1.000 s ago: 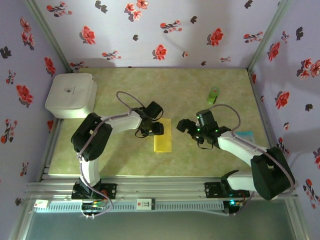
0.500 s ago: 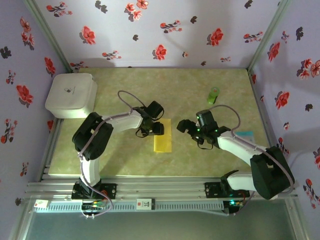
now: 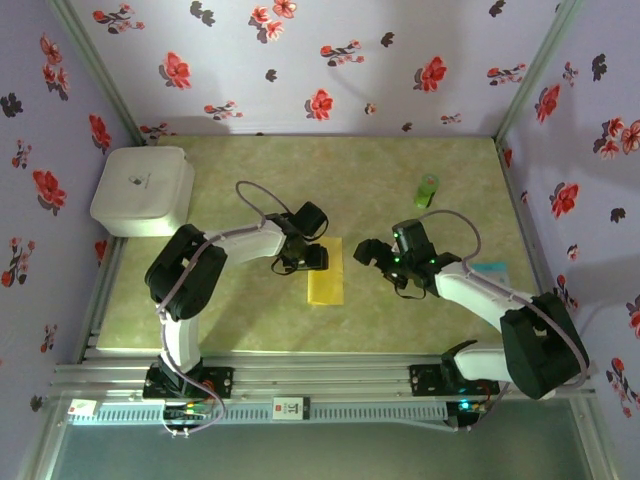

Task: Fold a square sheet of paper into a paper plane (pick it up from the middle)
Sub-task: First fold the square sheet of paper in half at the center of the table.

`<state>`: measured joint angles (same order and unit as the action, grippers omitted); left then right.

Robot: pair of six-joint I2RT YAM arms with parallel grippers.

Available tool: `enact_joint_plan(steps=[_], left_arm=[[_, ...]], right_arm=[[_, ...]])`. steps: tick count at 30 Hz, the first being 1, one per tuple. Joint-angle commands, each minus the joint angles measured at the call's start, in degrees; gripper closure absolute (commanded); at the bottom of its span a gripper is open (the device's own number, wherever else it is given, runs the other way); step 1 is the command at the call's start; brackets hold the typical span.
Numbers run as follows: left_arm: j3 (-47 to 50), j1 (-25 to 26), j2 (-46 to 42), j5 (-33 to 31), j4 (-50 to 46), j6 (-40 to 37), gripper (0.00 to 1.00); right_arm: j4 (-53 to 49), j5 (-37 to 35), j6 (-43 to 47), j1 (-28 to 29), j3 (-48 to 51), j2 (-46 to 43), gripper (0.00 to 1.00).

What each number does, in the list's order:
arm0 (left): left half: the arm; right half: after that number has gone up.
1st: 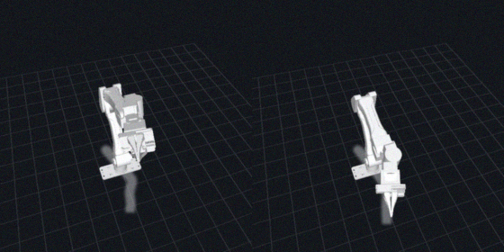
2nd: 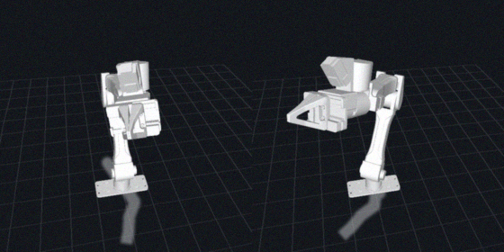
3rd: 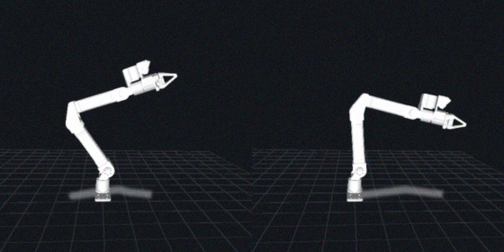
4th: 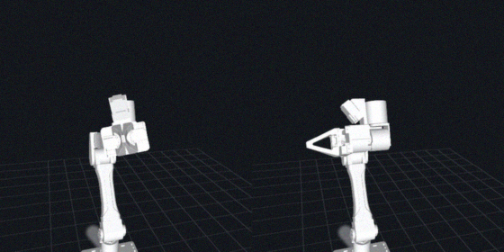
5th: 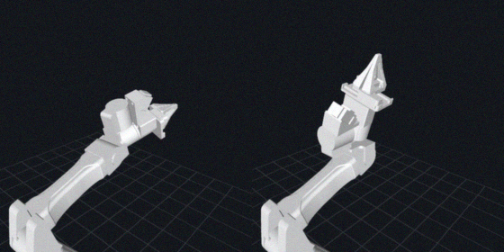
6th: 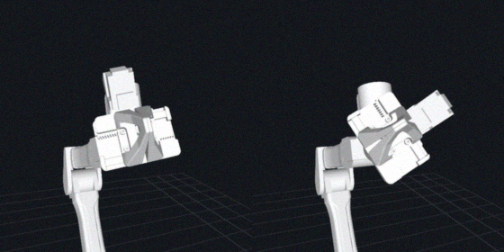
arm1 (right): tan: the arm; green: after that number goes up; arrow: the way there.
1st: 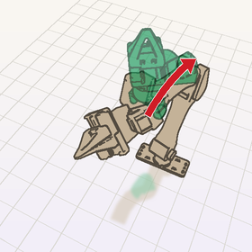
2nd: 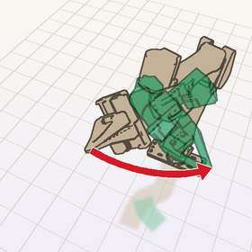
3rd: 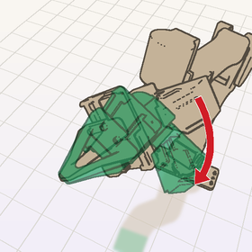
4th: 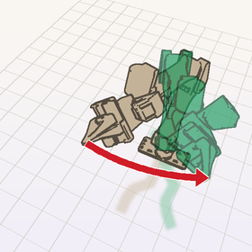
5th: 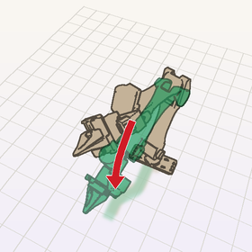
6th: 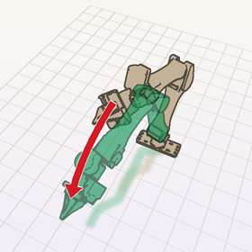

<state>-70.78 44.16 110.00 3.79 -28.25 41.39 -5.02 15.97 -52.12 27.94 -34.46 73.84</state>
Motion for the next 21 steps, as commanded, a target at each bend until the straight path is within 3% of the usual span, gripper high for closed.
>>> enact_joint_plan(steps=[1, 5, 9, 12, 21], left_arm=[[1.7, 0.1, 5.6, -1.0, 2.8, -0.7, 0.41], [1.9, 0.1, 5.6, -1.0, 2.9, -0.5, 0.41], [1.9, 0.2, 5.4, -0.7, 3.2, -0.1, 0.41], [1.9, 0.1, 5.5, -0.6, 3.4, -0.4, 0.41], [2.1, 0.1, 6.0, -0.4, 3.7, 1.1, 0.41]], right_arm=[[3.7, 1.9, -1.7, 1.1, -0.8, 1.9, 0.31], [7.6, 2.8, -4.0, 1.7, -0.8, 5.0, 0.58], [7.9, 3.4, -4.3, 2.6, -2.7, 8.6, 0.74], [6.8, 0.6, -5.9, 2.8, -2.8, 9.3, 0.75], [7.8, 1.4, -5.9, 3.0, -2.9, 9.6, 0.8]])
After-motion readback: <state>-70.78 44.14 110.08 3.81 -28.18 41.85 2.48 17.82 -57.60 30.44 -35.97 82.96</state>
